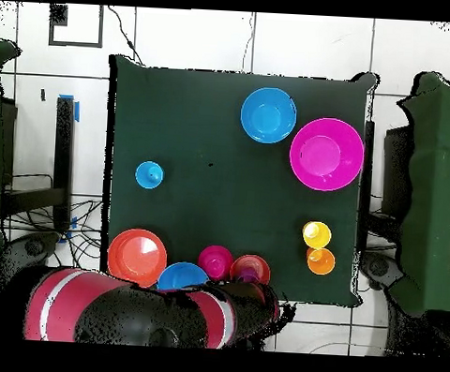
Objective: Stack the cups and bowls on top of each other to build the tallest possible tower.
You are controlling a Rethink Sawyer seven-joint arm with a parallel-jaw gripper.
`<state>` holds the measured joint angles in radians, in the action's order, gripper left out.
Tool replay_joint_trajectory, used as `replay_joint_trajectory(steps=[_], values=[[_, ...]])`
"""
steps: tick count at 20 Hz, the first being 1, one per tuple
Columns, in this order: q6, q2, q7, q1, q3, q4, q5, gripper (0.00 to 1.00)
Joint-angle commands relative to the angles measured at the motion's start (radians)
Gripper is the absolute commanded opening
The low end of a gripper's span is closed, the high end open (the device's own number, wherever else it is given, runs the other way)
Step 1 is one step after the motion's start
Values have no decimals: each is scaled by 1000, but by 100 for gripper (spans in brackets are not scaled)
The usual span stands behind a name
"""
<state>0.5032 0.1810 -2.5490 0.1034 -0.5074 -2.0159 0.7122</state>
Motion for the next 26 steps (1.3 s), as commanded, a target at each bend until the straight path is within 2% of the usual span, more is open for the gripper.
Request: replay_joint_trajectory(steps=[1,3,6,12,18,20,26], values=[[29,94,-131,-172,122,-58,45,0],[-24,132,-124,-188,152,-54,64,0],[-45,149,-99,-197,170,-48,43,0],[-62,144,-63,-238,238,12,28,0],[-99,161,-44,-272,305,61,41,0],[-86,137,-39,-273,314,82,26,0],[-6,-10,-33,-263,347,207,-39,0]])
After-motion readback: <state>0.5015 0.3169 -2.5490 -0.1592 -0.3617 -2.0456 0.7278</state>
